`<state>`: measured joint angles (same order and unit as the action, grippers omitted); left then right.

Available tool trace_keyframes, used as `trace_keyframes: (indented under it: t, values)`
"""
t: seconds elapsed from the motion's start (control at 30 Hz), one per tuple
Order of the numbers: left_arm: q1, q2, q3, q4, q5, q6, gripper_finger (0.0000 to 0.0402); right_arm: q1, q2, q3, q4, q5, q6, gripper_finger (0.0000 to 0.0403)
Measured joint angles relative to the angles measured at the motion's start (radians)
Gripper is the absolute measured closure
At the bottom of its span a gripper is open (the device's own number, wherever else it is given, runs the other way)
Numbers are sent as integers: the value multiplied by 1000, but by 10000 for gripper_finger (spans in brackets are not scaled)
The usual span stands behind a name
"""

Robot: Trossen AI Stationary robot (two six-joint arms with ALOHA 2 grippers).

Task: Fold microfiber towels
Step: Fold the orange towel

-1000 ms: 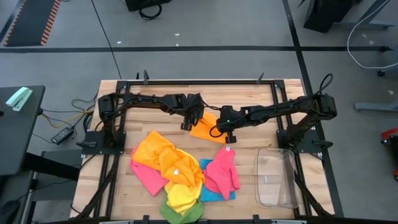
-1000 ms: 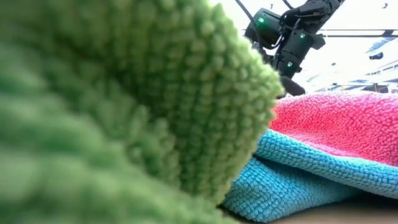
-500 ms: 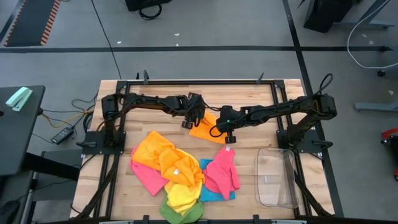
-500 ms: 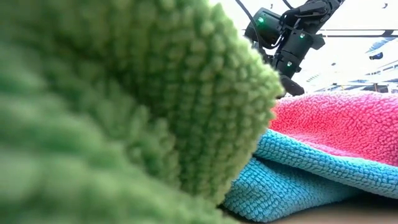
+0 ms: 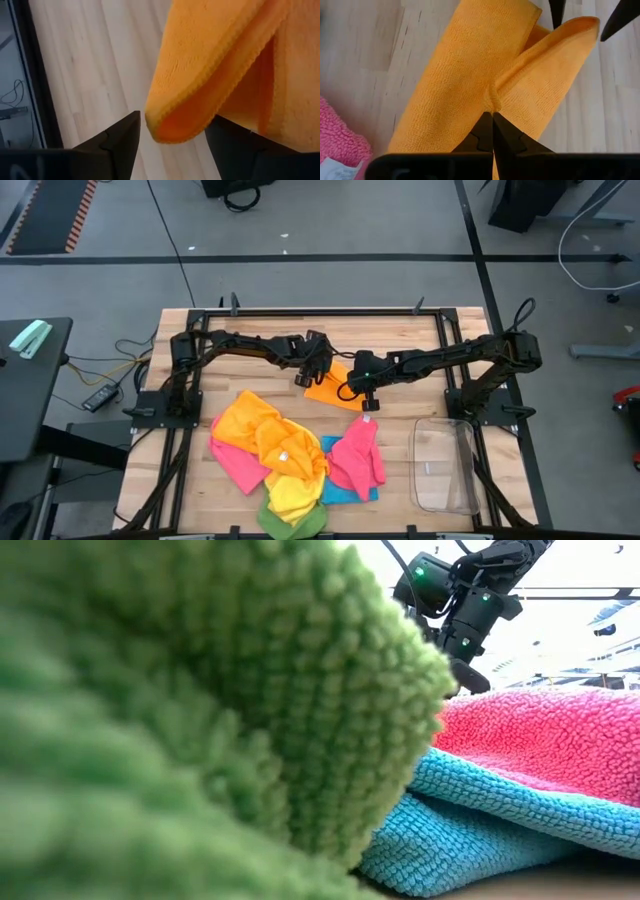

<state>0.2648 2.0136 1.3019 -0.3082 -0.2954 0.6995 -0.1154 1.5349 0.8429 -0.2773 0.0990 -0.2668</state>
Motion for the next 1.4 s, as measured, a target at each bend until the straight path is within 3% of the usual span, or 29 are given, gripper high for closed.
trace_keyframes:
  t: [0.27, 1.0, 1.4]
  values:
    - [0, 0, 0, -1, 3, 4, 209, 0, 0, 0, 5, 0, 2, 400]
    - [-45, -21, 0, -59, 0, -41, 389, 0, 0, 0, -10, 21, 5, 400]
    - [-54, -98, 0, -119, -1, -104, 346, -31, -8, 0, -33, 27, -34, 395]
